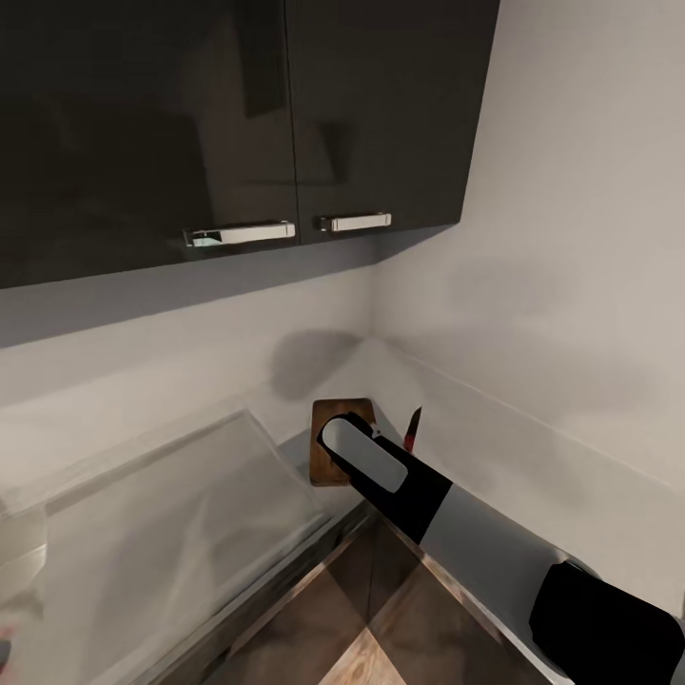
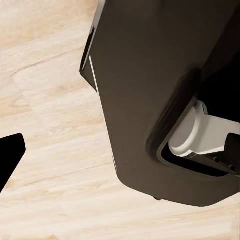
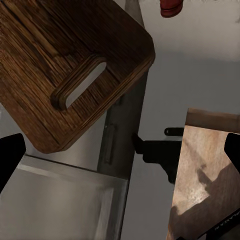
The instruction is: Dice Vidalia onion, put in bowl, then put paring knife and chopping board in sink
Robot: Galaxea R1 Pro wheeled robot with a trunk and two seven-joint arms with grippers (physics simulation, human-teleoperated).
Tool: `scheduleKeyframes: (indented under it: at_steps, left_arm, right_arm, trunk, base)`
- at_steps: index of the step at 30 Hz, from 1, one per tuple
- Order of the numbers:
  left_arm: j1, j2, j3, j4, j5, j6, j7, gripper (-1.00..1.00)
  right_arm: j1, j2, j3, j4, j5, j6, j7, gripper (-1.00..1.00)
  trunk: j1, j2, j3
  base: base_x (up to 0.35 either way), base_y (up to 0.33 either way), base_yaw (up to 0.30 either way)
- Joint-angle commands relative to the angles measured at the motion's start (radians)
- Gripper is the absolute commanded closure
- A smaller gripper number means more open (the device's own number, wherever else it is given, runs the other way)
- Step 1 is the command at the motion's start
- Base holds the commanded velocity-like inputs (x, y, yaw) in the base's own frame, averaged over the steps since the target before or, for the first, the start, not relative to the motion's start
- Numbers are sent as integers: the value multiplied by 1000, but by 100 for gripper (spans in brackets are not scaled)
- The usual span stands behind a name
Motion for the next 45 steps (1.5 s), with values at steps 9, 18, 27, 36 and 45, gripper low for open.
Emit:
scheduleKeyframes:
  at_steps: [9, 18, 27, 36, 45]
  left_arm:
    - [-1, 0, 1, 3, 10, -5, -6, -100]
    - [-1, 0, 1, 3, 10, -5, -6, -100]
    - [-1, 0, 1, 3, 10, -5, -6, -100]
    - [-1, 0, 1, 3, 10, -5, -6, -100]
    - [-1, 0, 1, 3, 10, -5, -6, -100]
  right_arm:
    - [-2, 0, 2, 1, -3, -6, -3, -100]
    - [-2, 0, 2, 1, -3, -6, -4, -100]
    - [-2, 0, 2, 0, -3, -6, -4, -100]
    - [-2, 0, 2, 1, -3, -6, -4, -100]
    - [-2, 0, 2, 1, -3, -6, -3, -100]
  trunk:
    - [1, -2, -2]
    - [1, -2, -2]
    - [1, -2, -2]
    - [1, -2, -2]
    - [1, -2, -6]
  base:
    - [7, 0, 0]
    - [7, 0, 0]
    - [103, 0, 0]
    - [26, 0, 0]
    - [0, 0, 0]
